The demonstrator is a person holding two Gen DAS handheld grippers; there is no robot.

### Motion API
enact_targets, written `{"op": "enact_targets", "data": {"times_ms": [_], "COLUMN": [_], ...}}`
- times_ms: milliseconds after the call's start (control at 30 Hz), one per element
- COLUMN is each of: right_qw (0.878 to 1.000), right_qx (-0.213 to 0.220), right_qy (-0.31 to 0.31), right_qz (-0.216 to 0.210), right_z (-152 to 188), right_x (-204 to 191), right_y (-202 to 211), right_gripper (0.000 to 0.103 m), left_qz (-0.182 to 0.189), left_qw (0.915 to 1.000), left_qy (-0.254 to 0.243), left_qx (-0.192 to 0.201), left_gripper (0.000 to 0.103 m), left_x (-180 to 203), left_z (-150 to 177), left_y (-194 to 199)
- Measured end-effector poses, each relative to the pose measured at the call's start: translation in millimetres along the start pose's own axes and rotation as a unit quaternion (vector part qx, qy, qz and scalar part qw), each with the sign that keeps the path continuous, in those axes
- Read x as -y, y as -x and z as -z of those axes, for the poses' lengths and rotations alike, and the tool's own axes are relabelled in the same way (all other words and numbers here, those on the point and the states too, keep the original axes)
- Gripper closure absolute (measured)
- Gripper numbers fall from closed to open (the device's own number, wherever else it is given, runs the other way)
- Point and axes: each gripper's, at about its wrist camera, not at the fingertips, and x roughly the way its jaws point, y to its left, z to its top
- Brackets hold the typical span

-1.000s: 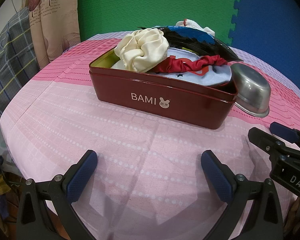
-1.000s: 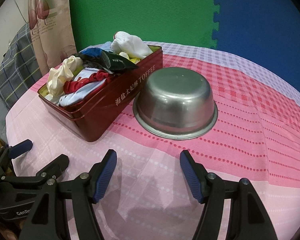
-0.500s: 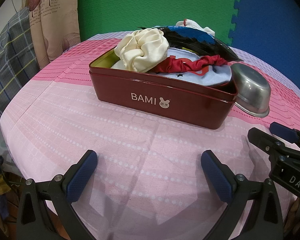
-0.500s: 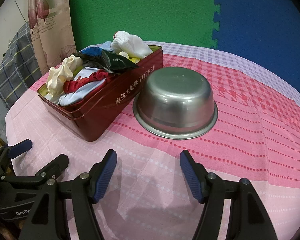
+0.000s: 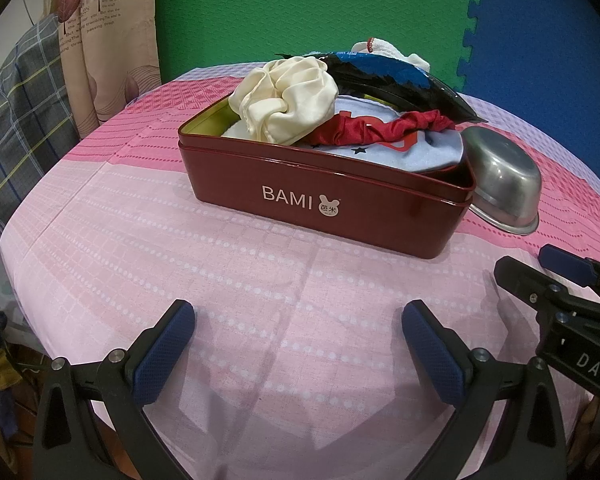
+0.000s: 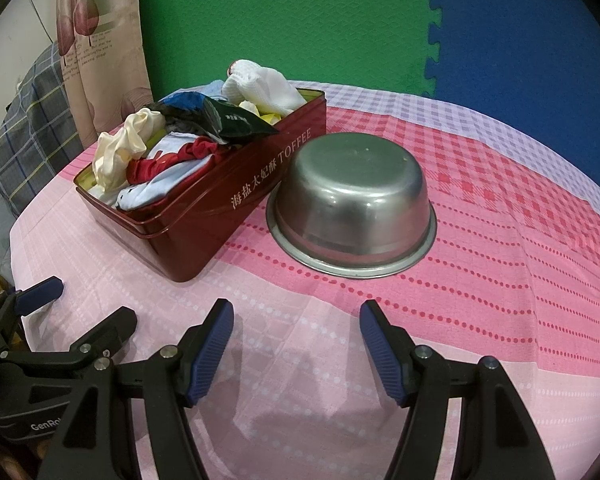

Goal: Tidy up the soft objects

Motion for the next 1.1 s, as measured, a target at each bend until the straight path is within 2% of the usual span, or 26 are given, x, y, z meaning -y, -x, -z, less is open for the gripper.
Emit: {"op": "enact_targets", "data": {"times_ms": [1100], "right_qw": [1.000], "right_qx": [-0.003], "right_qy": [0.004], "right_qz": [-0.002], "right_z": [0.8], "right_x": [-1.0], "right_y": [0.3], "right_gripper": [0.032], "left_qz": [0.000], "left_qw": [1.0000], "left_qy": [0.000], "left_qx": [0.000], "left_gripper": [0.000], "left_x": [0.0], "left_z": [-0.6], "left_y": [-0.3]}}
